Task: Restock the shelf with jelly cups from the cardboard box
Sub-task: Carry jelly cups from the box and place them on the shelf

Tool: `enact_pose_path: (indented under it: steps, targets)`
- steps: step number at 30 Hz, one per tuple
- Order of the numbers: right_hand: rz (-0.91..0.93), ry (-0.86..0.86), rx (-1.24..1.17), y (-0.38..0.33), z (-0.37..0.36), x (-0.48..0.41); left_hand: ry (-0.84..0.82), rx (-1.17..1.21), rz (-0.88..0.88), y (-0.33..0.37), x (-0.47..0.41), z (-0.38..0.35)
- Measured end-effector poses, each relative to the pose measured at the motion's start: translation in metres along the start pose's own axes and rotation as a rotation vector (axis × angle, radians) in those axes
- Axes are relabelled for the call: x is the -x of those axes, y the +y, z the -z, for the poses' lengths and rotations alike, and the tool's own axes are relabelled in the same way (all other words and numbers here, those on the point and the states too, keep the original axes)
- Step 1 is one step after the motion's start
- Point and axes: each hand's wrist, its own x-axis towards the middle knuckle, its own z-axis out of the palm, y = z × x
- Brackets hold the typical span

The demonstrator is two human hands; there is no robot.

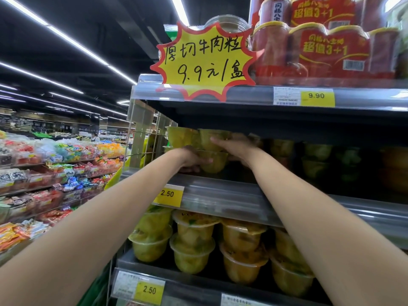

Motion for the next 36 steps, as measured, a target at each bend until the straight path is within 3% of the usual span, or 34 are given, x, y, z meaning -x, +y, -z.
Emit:
enact_pose_path:
  steps: [9,16,20,26,36]
  targets:
    - [0.017,0.009,0.073,0.003,-0.002,-0.003,0.028,0.014,0.026,-0.001,-0.001,0.0]
    - [0.061,0.056,0.263,0.0,-0.002,0.01,0.091,0.01,0.002,0.001,0.009,0.0]
    - [0.138,0.074,0.426,-0.005,-0.004,0.025,0.213,-0.171,-0.162,0.001,0.031,0.011]
    - [0.227,0.096,0.646,-0.016,-0.002,0.069,0.372,-0.482,-0.193,-0.013,0.056,0.011]
    - [0.332,0.175,1.21,-0.014,-0.018,0.141,0.545,-0.743,-0.381,-0.037,0.113,-0.015]
